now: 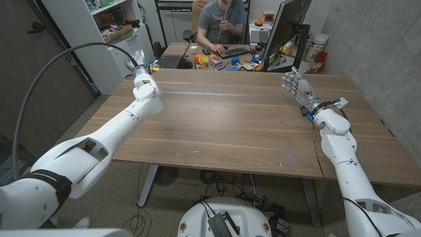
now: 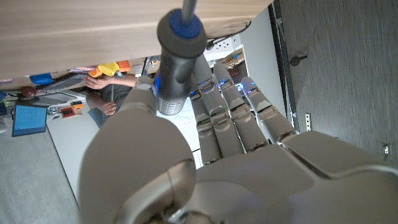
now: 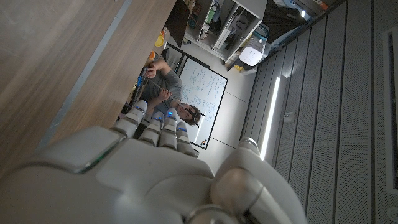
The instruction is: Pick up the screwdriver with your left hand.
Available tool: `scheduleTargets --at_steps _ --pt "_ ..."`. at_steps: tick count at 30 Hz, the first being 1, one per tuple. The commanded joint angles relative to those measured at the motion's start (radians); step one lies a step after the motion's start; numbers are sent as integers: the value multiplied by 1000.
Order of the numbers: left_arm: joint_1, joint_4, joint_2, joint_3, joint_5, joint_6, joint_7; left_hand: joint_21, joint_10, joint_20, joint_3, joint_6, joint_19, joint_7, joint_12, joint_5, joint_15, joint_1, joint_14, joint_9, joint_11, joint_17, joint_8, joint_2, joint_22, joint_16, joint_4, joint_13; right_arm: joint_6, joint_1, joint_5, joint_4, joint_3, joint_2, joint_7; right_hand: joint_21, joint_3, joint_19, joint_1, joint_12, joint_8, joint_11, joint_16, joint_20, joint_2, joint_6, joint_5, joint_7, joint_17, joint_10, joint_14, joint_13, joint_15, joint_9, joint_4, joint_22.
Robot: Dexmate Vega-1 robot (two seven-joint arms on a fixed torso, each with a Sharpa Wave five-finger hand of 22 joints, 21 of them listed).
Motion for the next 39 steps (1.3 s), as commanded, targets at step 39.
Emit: scheduleTargets --at_steps 39 --pt "-11 -293 -3 -159 262 -41 -118 0 121 4 286 222 -14 -81 21 7 -110 156 24 -8 -108 11 16 131 3 -10 -93 -9 -12 -33 2 -74 -4 -8 -17 6 1 -5 11 1 6 3 2 6 1 -5 -4 2 3 -2 -8 4 3 3 -8 2"
